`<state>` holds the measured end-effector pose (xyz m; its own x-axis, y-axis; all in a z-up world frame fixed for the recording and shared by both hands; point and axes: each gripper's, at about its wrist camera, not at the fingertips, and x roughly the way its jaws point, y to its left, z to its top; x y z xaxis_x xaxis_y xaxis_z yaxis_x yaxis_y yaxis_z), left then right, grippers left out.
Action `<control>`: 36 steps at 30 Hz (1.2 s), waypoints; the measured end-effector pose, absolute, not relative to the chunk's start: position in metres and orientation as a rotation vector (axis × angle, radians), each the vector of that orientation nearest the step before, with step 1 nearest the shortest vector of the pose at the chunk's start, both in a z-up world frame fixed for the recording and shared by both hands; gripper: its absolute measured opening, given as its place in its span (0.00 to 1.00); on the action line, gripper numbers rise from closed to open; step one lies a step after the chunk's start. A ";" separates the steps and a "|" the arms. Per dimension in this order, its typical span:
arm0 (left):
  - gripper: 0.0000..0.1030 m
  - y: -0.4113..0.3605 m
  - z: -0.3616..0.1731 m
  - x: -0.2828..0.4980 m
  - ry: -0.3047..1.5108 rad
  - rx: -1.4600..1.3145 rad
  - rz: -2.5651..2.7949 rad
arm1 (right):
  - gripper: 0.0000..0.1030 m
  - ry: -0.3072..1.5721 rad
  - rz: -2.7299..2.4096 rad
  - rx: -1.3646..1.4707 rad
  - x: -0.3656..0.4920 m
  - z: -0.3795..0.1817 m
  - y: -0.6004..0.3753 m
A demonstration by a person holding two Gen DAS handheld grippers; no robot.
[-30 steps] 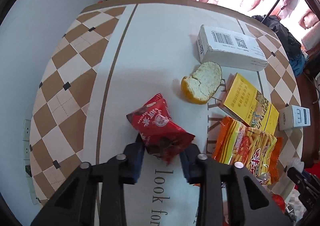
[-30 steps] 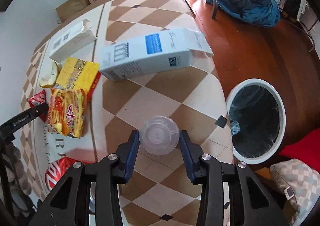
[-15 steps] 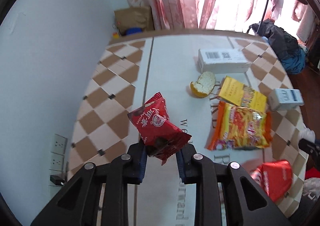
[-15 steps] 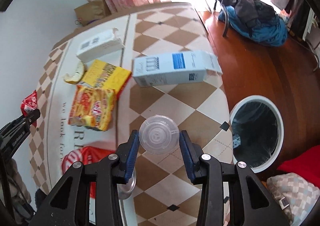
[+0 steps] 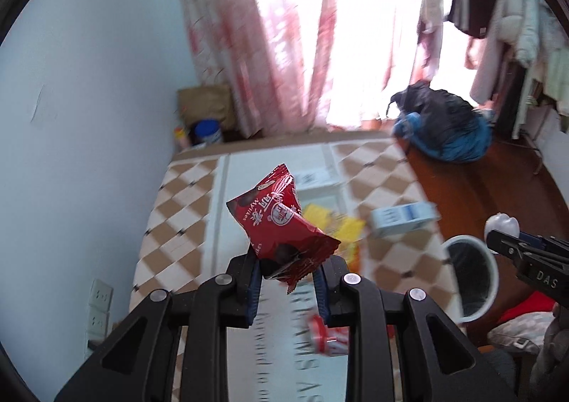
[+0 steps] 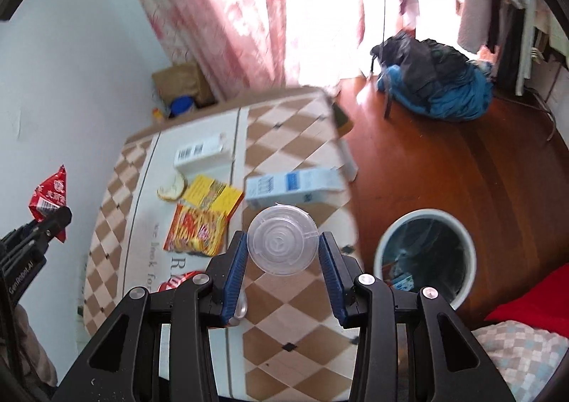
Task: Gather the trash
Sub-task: 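Carry the bag and cup over the bin and open both tools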
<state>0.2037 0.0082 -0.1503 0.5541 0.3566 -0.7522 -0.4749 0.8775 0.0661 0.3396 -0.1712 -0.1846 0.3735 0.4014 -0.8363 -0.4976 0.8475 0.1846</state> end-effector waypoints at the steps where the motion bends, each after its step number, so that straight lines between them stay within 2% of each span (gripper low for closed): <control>1: 0.21 -0.002 -0.145 0.208 0.842 -0.145 0.471 | 0.42 1.027 0.567 -0.093 0.341 -0.177 -0.182; 9: 0.21 -0.091 -0.127 0.265 0.815 -0.122 0.270 | 0.42 0.980 0.433 -0.006 0.363 -0.146 -0.286; 14: 0.21 -0.152 -0.143 0.311 0.869 -0.123 0.141 | 0.42 0.998 0.328 0.020 0.386 -0.158 -0.352; 22: 0.21 -0.233 -0.228 0.390 1.073 -0.192 0.006 | 0.42 1.151 0.232 0.077 0.429 -0.243 -0.440; 29: 0.21 -0.241 -0.316 0.445 1.305 -0.311 -0.051 | 0.42 1.326 0.230 0.160 0.472 -0.347 -0.473; 36: 0.27 -0.239 -0.356 0.474 1.408 -0.358 -0.039 | 0.42 1.429 0.252 0.203 0.504 -0.423 -0.473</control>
